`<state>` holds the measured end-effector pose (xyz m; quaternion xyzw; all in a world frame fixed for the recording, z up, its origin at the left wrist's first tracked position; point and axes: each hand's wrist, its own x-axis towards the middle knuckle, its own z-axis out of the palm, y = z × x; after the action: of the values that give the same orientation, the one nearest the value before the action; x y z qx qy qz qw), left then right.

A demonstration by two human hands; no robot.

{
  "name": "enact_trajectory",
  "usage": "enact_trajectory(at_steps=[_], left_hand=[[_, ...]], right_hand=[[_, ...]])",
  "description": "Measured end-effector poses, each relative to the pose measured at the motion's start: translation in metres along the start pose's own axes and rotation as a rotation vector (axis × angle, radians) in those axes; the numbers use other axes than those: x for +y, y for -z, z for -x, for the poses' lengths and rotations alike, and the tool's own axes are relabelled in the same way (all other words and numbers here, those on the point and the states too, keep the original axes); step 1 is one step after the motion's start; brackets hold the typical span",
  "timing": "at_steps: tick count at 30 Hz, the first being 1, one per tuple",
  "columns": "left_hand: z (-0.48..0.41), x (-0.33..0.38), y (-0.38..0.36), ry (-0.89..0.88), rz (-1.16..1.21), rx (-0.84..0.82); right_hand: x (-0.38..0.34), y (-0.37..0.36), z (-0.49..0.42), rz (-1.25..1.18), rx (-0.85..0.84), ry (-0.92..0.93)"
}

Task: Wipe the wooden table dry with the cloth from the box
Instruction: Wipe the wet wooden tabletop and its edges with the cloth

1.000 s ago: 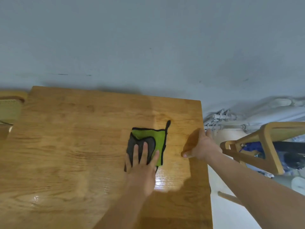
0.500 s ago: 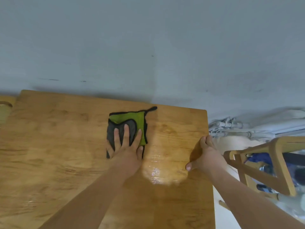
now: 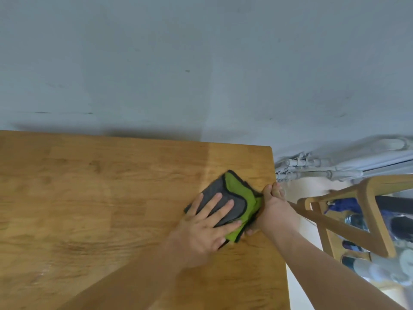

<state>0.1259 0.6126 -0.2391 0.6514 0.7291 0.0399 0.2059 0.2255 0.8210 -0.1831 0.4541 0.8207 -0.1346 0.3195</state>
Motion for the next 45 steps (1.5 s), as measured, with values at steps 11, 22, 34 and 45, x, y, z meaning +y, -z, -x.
enact_trajectory(at_steps=[11, 22, 34, 45], left_hand=[[-0.029, -0.012, 0.029, 0.732, 0.170, 0.028], [0.037, -0.030, 0.010, 0.241, -0.037, -0.094], [0.046, 0.022, -0.003, 0.227, -0.005, -0.057], [-0.029, -0.043, 0.041, 0.601, 0.057, 0.020]], right_hand=[[0.006, -0.003, 0.000, -0.020, 0.003, 0.014], [-0.006, 0.013, 0.009, -0.003, -0.047, -0.007], [-0.005, 0.008, 0.008, -0.037, -0.041, -0.018], [0.007, 0.007, 0.010, -0.113, 0.044, 0.103]])
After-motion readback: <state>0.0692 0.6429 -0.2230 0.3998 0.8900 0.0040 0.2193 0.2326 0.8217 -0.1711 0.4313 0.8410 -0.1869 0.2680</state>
